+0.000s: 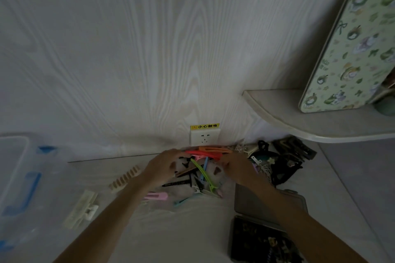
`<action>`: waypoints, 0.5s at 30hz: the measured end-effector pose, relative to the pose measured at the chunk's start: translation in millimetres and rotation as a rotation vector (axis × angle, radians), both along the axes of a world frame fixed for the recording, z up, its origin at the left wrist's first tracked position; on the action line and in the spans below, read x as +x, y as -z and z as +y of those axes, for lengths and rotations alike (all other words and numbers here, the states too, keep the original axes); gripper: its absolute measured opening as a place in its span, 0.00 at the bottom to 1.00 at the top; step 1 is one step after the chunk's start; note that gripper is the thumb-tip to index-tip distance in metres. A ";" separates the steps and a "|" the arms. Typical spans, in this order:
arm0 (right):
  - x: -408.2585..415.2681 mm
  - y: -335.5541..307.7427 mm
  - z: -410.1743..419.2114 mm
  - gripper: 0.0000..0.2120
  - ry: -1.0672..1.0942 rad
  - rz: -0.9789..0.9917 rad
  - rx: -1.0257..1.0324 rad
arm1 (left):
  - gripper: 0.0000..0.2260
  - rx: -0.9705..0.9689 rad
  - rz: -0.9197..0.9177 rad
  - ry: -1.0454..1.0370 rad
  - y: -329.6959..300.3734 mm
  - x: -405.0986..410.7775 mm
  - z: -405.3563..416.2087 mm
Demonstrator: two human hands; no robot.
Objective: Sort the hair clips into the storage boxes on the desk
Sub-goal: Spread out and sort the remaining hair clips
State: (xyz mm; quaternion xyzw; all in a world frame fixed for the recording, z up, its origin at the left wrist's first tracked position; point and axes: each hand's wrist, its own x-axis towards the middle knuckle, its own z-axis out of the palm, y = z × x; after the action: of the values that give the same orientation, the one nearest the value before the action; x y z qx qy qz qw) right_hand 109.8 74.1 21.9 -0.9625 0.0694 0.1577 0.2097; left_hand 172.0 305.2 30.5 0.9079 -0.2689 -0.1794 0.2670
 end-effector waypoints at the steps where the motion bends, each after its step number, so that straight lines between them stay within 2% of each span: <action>1: -0.1 6.3 5.2 0.13 -0.036 -0.007 -0.003 | 0.25 0.027 -0.025 0.080 1.6 -5.5 -10.1; 4: -3.6 21.1 17.5 0.12 -0.047 -0.018 -0.005 | 0.27 0.126 -0.128 0.209 17.0 -15.4 -21.1; 7: -3.6 30.6 17.1 0.08 0.001 -0.042 0.009 | 0.21 0.217 -0.168 0.206 22.1 -14.0 -2.8; 10: -1.7 29.0 12.0 0.10 0.046 -0.016 0.092 | 0.19 0.295 -0.181 0.235 21.1 -8.8 21.6; 13: 4.0 19.2 12.3 0.11 0.143 0.038 0.252 | 0.14 0.329 -0.158 0.196 18.5 -4.7 38.3; 15: 7.1 4.9 20.4 0.13 0.280 0.108 0.530 | 0.14 0.365 -0.122 0.178 17.9 -1.2 43.4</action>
State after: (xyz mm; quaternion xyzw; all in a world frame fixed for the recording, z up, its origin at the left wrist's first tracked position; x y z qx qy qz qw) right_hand 116.9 94.4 17.0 -0.8455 0.1689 0.1907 0.4693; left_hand 170.8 348.7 12.6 0.9230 -0.3269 -0.1927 0.0645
